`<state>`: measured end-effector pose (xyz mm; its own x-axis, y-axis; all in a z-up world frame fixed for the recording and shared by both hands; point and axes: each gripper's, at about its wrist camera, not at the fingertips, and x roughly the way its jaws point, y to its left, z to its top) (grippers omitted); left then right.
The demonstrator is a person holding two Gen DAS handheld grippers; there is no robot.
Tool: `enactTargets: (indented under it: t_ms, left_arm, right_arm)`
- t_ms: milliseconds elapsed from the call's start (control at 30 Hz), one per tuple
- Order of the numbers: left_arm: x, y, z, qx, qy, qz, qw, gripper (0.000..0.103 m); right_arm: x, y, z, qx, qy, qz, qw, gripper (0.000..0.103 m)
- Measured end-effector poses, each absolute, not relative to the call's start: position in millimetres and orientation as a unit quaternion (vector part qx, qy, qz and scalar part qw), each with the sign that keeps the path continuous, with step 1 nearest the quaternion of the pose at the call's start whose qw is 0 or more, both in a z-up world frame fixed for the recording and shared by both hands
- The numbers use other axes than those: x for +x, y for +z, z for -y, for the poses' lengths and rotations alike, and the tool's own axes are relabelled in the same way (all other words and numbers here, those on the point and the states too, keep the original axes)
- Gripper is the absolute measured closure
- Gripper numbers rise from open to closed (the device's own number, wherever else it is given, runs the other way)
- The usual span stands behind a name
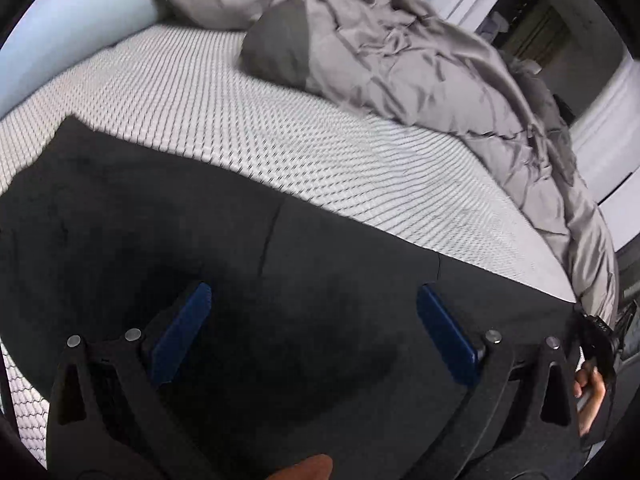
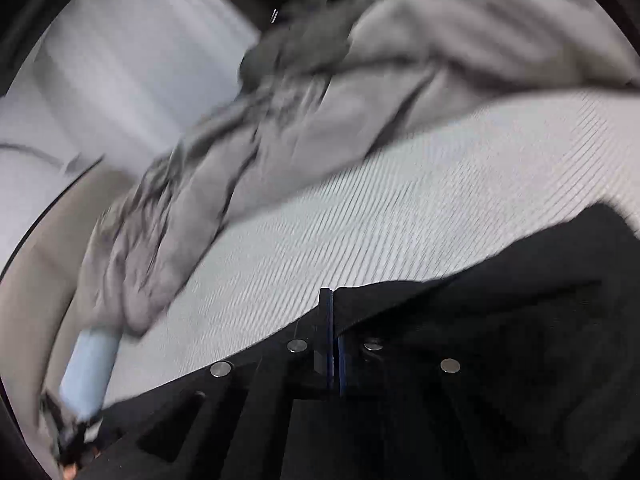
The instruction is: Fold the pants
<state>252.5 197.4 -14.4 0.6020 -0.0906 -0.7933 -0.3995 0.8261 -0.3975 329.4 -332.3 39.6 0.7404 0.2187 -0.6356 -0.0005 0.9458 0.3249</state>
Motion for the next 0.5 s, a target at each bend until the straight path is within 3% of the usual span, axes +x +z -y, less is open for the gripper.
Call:
enactTargets:
  t_ms: [33,100,167,200,300,367,500]
  left_arm:
    - [254.3,-20.6,-197.9,-0.274,0.097,-0.443,0.848,0.001]
    - [253.5,-26.9,-198.8,-0.262,0.106,-0.451,0.846,0.001]
    - [252.0,-32.8,-203.3,-0.251,0.12,-0.456,0.846,0.001]
    - [247.4,-33.5,-206.0,-0.25,0.121,-0.454,0.846,0.001]
    - [232.0,-34.9,-216.0,-0.252,0.13,-0.449,0.847,0.001]
    - [220.1,-35.0,-223.5,-0.25,0.143,-0.446,0.847,0.001]
    - [202.6,-37.2,-232.7,-0.229,0.165,-0.453,0.846,0.001]
  right_arm:
    - [334.3,35.9,332.4,0.153,0.064,-0.372,0.913,0.101]
    - [344.6,18.6,337.6,0.179,0.065,-0.413,0.891,0.09]
    - [347.7,5.2,343.4,0.204,0.065,-0.442,0.871,0.067]
    - [345.9,4.7,344.9,0.211,0.068,-0.444,0.868,0.065]
    - [331.2,17.8,346.0,0.187,0.07,-0.437,0.877,0.047]
    - [313.1,26.6,347.8,0.163,0.065,-0.437,0.882,0.029]
    - [271.8,35.2,363.4,0.15,0.078,-0.435,0.884,0.029]
